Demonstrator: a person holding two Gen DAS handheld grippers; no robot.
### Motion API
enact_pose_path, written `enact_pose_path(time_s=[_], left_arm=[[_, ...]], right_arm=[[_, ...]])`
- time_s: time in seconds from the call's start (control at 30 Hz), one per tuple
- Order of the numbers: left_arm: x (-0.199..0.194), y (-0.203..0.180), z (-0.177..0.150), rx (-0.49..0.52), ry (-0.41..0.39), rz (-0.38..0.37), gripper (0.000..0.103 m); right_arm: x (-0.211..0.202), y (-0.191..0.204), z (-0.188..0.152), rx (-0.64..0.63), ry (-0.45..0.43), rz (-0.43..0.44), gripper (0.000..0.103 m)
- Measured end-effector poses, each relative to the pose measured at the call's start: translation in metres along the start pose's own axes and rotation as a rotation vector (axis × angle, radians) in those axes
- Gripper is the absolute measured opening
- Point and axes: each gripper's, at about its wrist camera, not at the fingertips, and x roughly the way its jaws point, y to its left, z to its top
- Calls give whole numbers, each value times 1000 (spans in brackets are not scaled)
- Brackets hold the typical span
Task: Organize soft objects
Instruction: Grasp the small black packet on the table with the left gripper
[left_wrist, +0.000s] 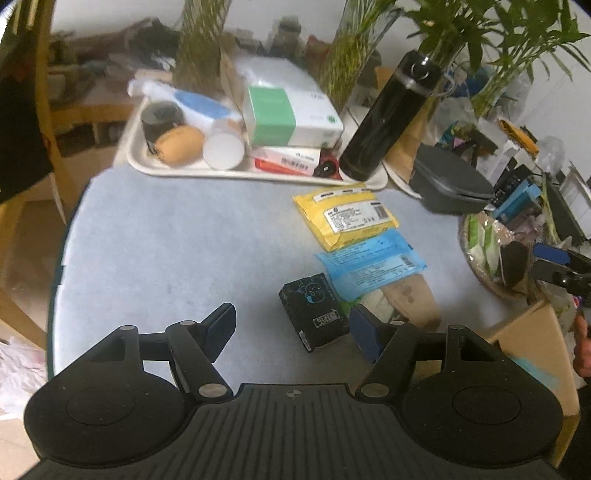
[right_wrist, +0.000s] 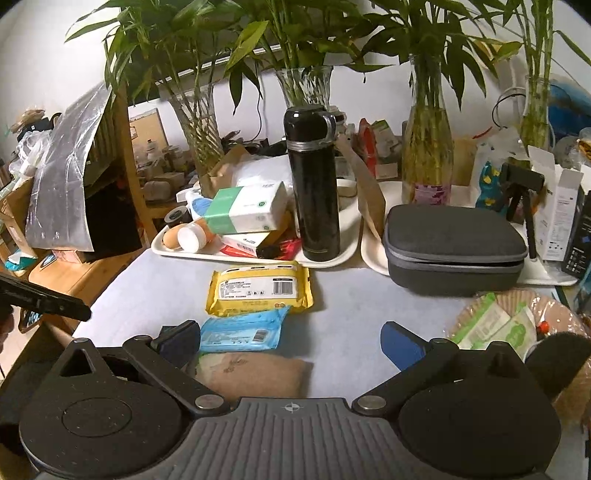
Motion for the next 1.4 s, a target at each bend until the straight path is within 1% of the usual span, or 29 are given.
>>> enact_pose_path(time_s=[0.13, 0.23, 0.4, 0.53, 0.6, 0.7, 0.73, 0.77, 0.8, 0.9, 1.07, 1.17, 1.27, 1.33, 1.4], left_arm=[[23, 6, 10, 11, 51, -39, 67], [43, 7, 17, 22, 98, -87, 67], [77, 3, 24, 64, 185, -90, 67], [102, 1, 27, 84, 263, -131, 67], [113, 1, 29, 79, 306, -140, 66], [124, -4, 32, 102, 347, -139, 66], [127, -6, 32, 114, 354, -136, 65], [130, -9, 32, 134, 357, -122, 57], [132, -12, 32, 155, 357, -111, 57], [128, -20, 32, 223, 313, -92, 54], [124, -25, 37, 302, 196, -6, 52], [124, -29, 40, 346, 149, 37, 52], [125, -32, 44, 358, 153, 72, 53], [126, -30, 47, 333, 168, 70, 55], [132, -29, 48, 310, 182, 65, 61]], right_arm=[[8, -2, 2, -15, 6, -6, 103], [12, -4, 3, -14, 9, 0, 103], [19, -6, 3, -24, 23, -7, 103], [21, -7, 3, -18, 28, -1, 103], [22, -7, 2, -19, 35, -4, 103], [22, -8, 2, -20, 37, -9, 103], [22, -8, 3, -20, 35, -9, 103], [22, -9, 3, -19, 34, -8, 103], [22, -9, 3, -16, 33, -8, 103], [22, -11, 3, -8, 33, -10, 103], [22, -13, 3, 10, 29, -12, 103], [22, -14, 3, 14, 27, -19, 103], [22, -14, 3, 17, 25, -20, 103], [22, -13, 3, 15, 25, -20, 103], [22, -13, 3, 14, 24, -18, 103]])
